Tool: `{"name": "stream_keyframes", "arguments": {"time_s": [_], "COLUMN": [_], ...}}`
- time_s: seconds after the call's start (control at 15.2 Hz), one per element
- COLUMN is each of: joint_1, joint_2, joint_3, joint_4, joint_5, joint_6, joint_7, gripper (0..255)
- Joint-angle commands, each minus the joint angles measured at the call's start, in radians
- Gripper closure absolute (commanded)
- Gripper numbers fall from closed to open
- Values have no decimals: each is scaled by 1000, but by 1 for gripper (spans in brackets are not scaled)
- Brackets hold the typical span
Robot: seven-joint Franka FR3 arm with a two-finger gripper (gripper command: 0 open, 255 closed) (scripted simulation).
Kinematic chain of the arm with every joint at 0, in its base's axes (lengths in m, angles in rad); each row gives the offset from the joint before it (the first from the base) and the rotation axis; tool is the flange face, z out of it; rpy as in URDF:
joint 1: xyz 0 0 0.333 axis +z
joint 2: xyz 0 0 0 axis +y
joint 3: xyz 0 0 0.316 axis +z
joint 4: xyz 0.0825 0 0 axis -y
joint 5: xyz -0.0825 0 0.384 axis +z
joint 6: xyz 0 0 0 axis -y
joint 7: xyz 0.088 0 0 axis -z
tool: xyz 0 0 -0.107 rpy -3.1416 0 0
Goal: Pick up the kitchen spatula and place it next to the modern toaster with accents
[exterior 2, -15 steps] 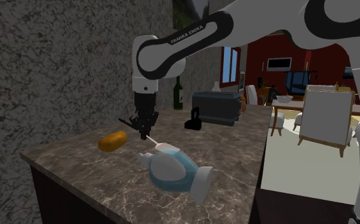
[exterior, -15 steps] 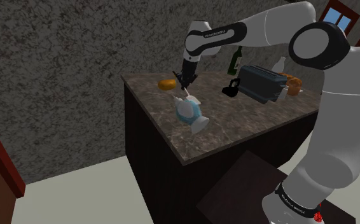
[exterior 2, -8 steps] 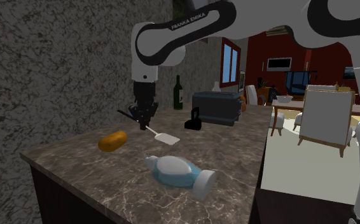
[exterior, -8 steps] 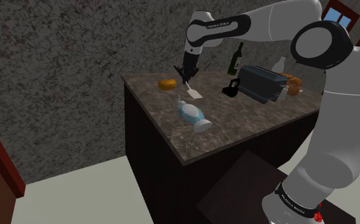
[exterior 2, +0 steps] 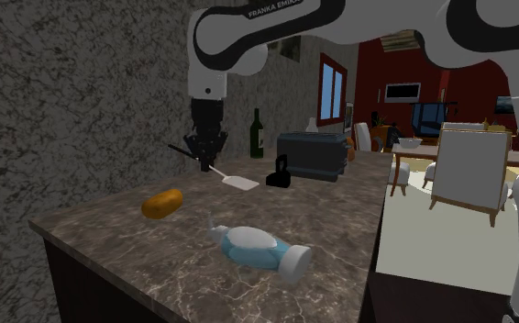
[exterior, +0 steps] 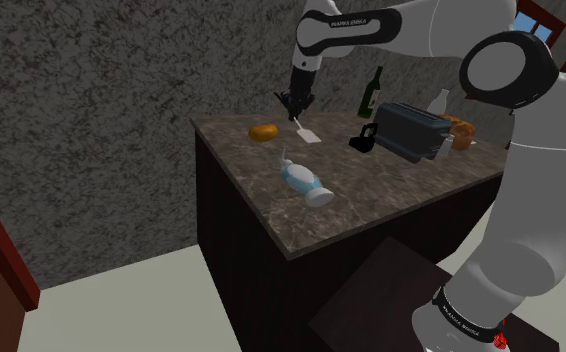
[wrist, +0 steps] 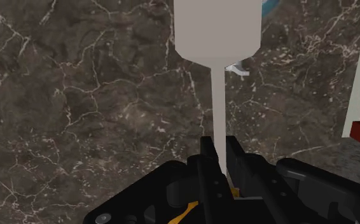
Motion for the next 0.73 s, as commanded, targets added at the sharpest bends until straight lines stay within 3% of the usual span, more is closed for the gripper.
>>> {"name": "stream_keyframes", "arguments": {"time_s": [0.0,0.66], "joint_1": [0,3], "joint_2": [-1,18], "joint_3": [0,1], "joint_4": [25,189], "joint_5": [0,0], "joint_6": [-26,-170], "joint_7": [0,-2], "gripper": [255,255]}}
